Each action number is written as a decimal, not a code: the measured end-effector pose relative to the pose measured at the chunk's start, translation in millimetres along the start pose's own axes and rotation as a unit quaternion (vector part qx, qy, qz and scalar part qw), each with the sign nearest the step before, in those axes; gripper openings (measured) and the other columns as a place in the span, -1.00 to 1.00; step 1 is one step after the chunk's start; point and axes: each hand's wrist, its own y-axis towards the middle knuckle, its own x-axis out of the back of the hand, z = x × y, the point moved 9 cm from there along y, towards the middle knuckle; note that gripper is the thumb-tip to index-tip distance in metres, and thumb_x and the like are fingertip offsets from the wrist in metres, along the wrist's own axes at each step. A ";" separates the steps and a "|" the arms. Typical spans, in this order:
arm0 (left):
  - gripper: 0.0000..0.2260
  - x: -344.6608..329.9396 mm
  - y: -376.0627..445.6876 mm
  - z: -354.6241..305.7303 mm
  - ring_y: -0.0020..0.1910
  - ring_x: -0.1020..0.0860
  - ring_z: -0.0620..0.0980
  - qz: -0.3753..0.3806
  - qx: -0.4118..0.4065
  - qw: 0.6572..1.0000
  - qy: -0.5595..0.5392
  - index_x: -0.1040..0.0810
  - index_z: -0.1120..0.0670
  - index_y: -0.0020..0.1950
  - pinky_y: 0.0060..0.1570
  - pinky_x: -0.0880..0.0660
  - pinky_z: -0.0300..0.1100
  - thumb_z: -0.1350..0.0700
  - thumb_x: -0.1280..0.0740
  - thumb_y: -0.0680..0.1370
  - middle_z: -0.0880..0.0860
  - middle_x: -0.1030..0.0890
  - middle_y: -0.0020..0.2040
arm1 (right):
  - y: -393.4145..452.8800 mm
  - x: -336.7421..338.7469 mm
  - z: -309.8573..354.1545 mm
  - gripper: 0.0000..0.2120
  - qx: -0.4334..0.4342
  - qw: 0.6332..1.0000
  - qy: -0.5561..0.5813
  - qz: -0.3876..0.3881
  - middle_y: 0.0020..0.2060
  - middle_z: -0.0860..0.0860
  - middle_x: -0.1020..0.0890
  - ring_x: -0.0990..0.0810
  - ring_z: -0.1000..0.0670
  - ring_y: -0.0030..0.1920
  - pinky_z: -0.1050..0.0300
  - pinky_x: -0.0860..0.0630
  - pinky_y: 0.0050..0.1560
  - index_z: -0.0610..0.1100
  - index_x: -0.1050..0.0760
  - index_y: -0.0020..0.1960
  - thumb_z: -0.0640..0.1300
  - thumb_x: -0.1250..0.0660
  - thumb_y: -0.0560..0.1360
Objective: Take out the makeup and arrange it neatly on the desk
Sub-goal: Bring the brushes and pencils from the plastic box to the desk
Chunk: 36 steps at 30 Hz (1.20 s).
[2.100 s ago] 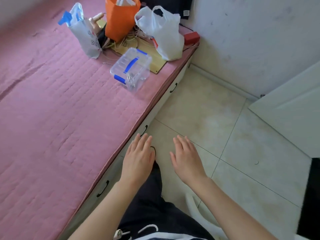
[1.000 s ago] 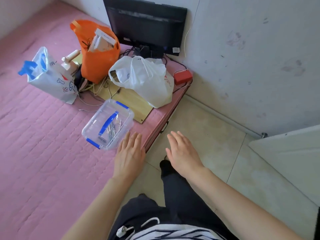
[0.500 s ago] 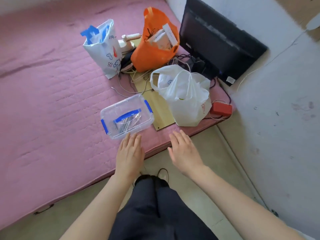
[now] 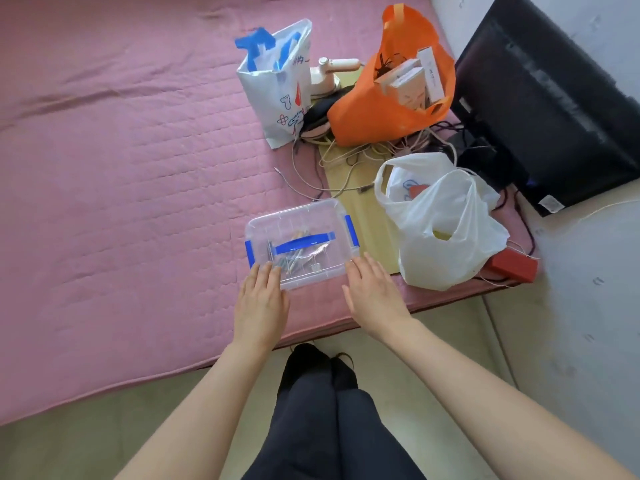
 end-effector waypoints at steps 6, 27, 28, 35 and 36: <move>-0.54 -21.0 34.2 41.5 0.52 -0.11 0.07 0.012 0.051 0.998 -0.021 -0.19 0.16 0.52 0.47 -0.07 -0.09 0.13 -0.14 0.62 0.10 -0.22 0.52 | 54.8 -10.0 -4.0 -0.51 -0.010 1.000 -0.012 0.013 0.47 -0.14 -0.21 -0.09 -0.16 0.51 -0.06 -0.05 0.50 -0.23 -0.08 0.50 -0.11 -0.06 0.62; -0.61 -131.2 109.3 131.2 0.15 -0.48 0.10 -0.044 0.298 0.917 -0.262 -0.31 0.07 0.40 0.05 -0.42 -0.04 -0.05 -0.13 0.62 0.04 -0.45 0.29 | 189.7 -95.9 -82.8 -0.46 -0.103 0.984 0.145 -0.004 0.45 -0.20 -0.25 -0.32 -0.20 0.40 -0.04 -0.36 0.29 -0.21 0.01 0.53 -0.07 -0.05 0.63; -0.63 -132.9 110.2 133.8 0.12 -0.49 0.09 -0.060 0.304 0.915 -0.258 -0.33 0.06 0.38 0.02 -0.40 -0.06 -0.06 -0.12 0.62 0.02 -0.47 0.27 | 191.5 -98.0 -86.0 -0.48 -0.101 0.985 0.142 -0.014 0.42 -0.20 -0.29 -0.37 -0.22 0.35 -0.04 -0.39 0.23 -0.20 -0.01 0.53 -0.07 -0.04 0.63; -0.67 -150.4 111.1 149.3 0.05 -0.50 0.16 -0.104 0.336 0.899 -0.260 -0.41 0.05 0.26 -0.01 -0.45 0.06 -0.09 -0.06 0.63 0.07 -0.58 0.11 | 189.4 -118.5 -100.5 -0.39 -0.083 0.976 0.198 -0.039 0.02 -0.15 -0.53 -0.51 -0.19 -0.16 -0.06 -0.46 -0.19 0.22 0.22 0.50 -0.19 0.03 0.61; -0.67 -151.8 110.3 149.3 0.04 -0.49 0.16 -0.113 0.334 0.900 -0.255 -0.42 0.06 0.25 -0.05 -0.43 0.04 -0.09 -0.05 0.63 0.08 -0.58 0.08 | 188.3 -120.5 -101.3 -0.39 -0.080 0.974 0.207 -0.045 -0.05 -0.15 -0.53 -0.49 -0.17 -0.22 -0.02 -0.41 -0.24 0.24 0.23 0.49 -0.18 0.03 0.61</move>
